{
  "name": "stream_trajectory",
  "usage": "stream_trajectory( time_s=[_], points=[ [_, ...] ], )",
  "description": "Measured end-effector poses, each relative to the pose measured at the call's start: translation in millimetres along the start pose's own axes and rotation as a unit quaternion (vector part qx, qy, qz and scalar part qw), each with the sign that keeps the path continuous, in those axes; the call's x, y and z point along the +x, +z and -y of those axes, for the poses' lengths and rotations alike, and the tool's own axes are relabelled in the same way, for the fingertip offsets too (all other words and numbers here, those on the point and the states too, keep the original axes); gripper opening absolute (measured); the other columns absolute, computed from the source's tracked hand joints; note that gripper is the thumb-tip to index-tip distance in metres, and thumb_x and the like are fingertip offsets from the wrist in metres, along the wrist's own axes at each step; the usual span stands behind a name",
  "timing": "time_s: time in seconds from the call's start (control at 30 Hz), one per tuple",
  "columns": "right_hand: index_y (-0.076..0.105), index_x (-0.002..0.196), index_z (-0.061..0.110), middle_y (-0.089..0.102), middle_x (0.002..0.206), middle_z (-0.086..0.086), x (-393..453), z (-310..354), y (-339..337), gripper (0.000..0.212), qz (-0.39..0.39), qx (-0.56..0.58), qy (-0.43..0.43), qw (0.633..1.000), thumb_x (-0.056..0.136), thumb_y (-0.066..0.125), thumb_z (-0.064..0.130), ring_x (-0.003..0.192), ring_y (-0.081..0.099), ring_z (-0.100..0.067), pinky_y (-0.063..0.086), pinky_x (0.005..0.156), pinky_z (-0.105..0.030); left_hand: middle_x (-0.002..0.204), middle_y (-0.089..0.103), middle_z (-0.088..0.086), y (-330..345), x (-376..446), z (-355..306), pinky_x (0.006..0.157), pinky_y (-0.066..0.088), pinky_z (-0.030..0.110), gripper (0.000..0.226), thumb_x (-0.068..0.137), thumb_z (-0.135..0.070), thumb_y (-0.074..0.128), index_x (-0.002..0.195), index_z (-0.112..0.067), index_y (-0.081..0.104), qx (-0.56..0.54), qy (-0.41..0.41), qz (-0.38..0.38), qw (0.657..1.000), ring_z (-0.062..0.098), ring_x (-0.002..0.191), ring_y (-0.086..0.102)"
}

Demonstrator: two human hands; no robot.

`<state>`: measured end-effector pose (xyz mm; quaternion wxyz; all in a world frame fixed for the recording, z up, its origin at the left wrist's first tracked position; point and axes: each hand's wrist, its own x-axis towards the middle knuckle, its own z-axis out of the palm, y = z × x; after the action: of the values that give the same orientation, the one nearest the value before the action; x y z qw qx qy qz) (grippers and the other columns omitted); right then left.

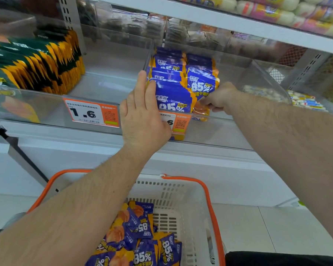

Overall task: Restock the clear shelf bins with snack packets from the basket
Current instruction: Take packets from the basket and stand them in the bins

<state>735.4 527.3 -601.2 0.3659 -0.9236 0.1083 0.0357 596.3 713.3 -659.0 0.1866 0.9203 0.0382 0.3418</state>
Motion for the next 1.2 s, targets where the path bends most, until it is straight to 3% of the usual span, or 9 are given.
stream_trajectory(
  time_s=[0.33, 0.47, 0.6, 0.7, 0.77, 0.87, 0.97, 1.07, 1.2],
  points=[
    [0.062, 0.099, 0.012, 0.064, 0.086, -0.005, -38.5, 0.1, -20.6, 0.029, 0.033, -0.042, 0.0, 0.999, 0.079, 0.081, 0.019, 0.084, 0.068, -0.021, 0.058, 0.081, -0.035, 0.164, 0.005, 0.005, -25.2, 1.0, -6.2, 0.115, 0.018, 0.038, 0.098, 0.08, -0.027, 0.072, 0.154, -0.011, 0.011, -0.083, -0.011, 0.066, 0.994, 0.024, 0.146, 0.021],
    [0.062, 0.09, 0.011, 0.065, 0.088, -0.009, -61.3, 1.7, -23.0, 0.02, -0.029, -0.068, -0.015, 0.997, 0.079, 0.077, 0.018, 0.078, 0.065, -0.022, 0.052, 0.064, -0.029, 0.158, 0.022, 0.016, -32.6, -21.0, -5.3, 0.113, 0.026, 0.049, 0.087, 0.07, -0.019, 0.065, 0.147, -0.004, 0.029, -0.124, 0.043, -0.022, 0.991, 0.034, 0.144, 0.023],
    [0.064, 0.096, 0.011, 0.066, 0.102, -0.01, -98.0, -0.4, -9.8, 0.017, -0.268, -0.101, -0.187, 0.94, 0.083, 0.054, 0.014, 0.096, 0.06, -0.031, 0.043, 0.073, -0.033, 0.138, 0.038, 0.012, -23.0, -64.2, 2.2, 0.098, 0.034, 0.044, 0.073, 0.06, -0.014, 0.058, 0.131, -0.005, 0.042, -0.179, 0.088, -0.038, 0.979, 0.03, 0.125, 0.039],
    [0.062, 0.074, 0.011, 0.064, 0.075, -0.007, -135.7, -9.5, 24.0, 0.014, -0.338, -0.09, -0.425, 0.835, 0.074, 0.052, 0.02, 0.07, 0.059, -0.03, 0.039, 0.059, -0.033, 0.131, 0.047, 0.017, -12.2, -96.3, 14.2, 0.094, 0.032, 0.038, 0.069, 0.062, -0.012, 0.058, 0.129, -0.002, 0.047, -0.194, 0.043, 0.049, 0.979, 0.029, 0.119, 0.043],
    [0.058, 0.064, 0.012, 0.06, 0.061, -0.005, -155.9, -22.5, 57.9, 0.017, -0.29, -0.086, -0.501, 0.811, 0.068, 0.048, 0.025, 0.057, 0.057, -0.029, 0.042, 0.052, -0.029, 0.128, 0.052, 0.014, -4.8, -116.1, 27.4, 0.092, 0.035, 0.038, 0.064, 0.067, -0.012, 0.058, 0.13, -0.003, 0.049, -0.2, 0.009, 0.137, 0.97, 0.032, 0.114, 0.052],
    [0.059, 0.065, 0.013, 0.062, 0.064, -0.004, -174.5, -52.4, 113.9, 0.018, -0.138, -0.116, -0.47, 0.864, 0.069, 0.048, 0.027, 0.06, 0.06, -0.031, 0.046, 0.056, -0.031, 0.124, 0.056, 0.006, 3.1, -143.7, 51.1, 0.09, 0.043, 0.039, 0.057, 0.079, -0.008, 0.06, 0.134, -0.008, 0.047, -0.172, -0.036, 0.264, 0.948, 0.027, 0.109, 0.056],
    [0.057, 0.078, 0.017, 0.063, 0.079, -0.003, -180.5, -87.2, 163.4, 0.006, 0.03, -0.187, -0.318, 0.929, 0.082, 0.055, 0.021, 0.077, 0.058, -0.028, 0.044, 0.064, -0.032, 0.112, 0.055, -0.004, 12.1, -168.6, 73.1, 0.084, 0.049, 0.036, 0.051, 0.085, -0.01, 0.057, 0.135, -0.016, 0.046, -0.138, -0.095, 0.367, 0.915, 0.018, 0.097, 0.055],
    [0.053, 0.077, 0.017, 0.056, 0.074, -0.002, -183.5, -132.2, 216.2, 0.009, 0.134, -0.142, -0.125, 0.973, 0.086, 0.053, 0.015, 0.071, 0.054, -0.024, 0.039, 0.058, -0.029, 0.104, 0.056, -0.009, 22.2, -187.1, 90.7, 0.075, 0.048, 0.032, 0.045, 0.09, -0.016, 0.055, 0.134, -0.02, 0.046, -0.122, -0.128, 0.424, 0.888, 0.015, 0.086, 0.055],
    [0.041, 0.059, 0.016, 0.039, 0.059, -0.002, -192.3, -199.4, 272.7, 0.033, 0.321, -0.232, 0.029, 0.918, 0.09, 0.052, 0.018, 0.05, 0.036, -0.016, 0.028, 0.046, -0.027, 0.097, 0.057, -0.011, 32.0, -203.3, 106.6, 0.062, 0.043, 0.029, 0.036, 0.091, -0.016, 0.051, 0.127, -0.022, 0.049, -0.11, -0.139, 0.465, 0.867, 0.01, 0.074, 0.054]
  ],
)
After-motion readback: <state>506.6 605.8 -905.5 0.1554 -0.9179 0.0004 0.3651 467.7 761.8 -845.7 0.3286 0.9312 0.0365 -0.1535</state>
